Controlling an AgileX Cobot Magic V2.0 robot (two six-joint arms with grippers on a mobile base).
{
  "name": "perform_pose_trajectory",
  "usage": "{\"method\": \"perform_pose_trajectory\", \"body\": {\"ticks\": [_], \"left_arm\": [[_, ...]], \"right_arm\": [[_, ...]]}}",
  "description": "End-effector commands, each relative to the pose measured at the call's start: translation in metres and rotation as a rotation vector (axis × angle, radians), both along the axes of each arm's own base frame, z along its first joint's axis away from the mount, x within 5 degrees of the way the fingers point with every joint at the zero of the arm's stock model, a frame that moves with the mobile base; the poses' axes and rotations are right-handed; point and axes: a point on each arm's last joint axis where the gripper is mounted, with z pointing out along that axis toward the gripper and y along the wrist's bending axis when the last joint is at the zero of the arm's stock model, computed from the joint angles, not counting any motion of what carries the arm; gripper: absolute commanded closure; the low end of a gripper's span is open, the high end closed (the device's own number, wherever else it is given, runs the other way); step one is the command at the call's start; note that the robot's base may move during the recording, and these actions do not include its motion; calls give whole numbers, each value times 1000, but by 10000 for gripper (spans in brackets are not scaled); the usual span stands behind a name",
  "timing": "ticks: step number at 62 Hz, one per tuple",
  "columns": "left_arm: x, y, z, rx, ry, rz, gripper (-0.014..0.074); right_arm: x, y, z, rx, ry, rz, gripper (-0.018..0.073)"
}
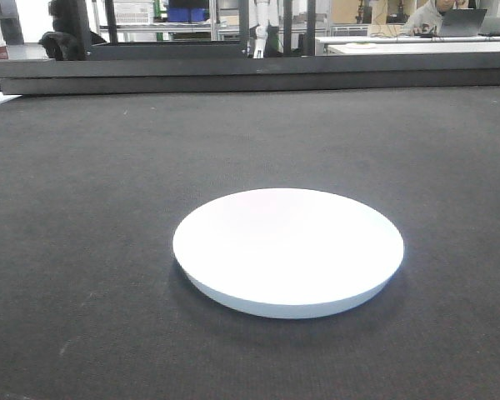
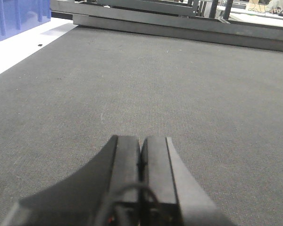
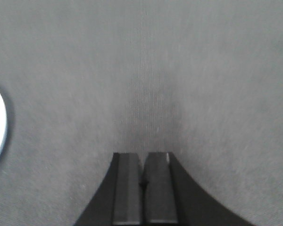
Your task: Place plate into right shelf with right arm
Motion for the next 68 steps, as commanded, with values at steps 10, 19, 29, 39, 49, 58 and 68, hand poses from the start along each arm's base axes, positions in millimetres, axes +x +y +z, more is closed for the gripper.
{"method": "perform_pose_trajectory", "body": {"ticks": [10, 19, 29, 39, 49, 58, 68], "left_arm": [[-1, 1, 5, -18, -89, 9, 724], [-1, 1, 5, -18, -89, 9, 724], [-1, 1, 5, -18, -89, 9, 724], [-1, 1, 5, -18, -89, 9, 724], [-1, 1, 5, -18, -89, 9, 724], [-1, 1, 5, -18, -89, 9, 724], [-1, 1, 5, -18, -89, 9, 724]], "right_arm": [[49, 12, -6, 1, 139, 23, 503], [67, 33, -19, 17, 273, 55, 492], [81, 63, -25, 43, 399, 71, 161], [96, 91, -25, 75, 487, 51, -19], [116, 120, -24, 92, 520, 94, -18], [133, 137, -32, 91, 540, 113, -18], [147, 143, -47, 76, 574, 108, -18]]}}
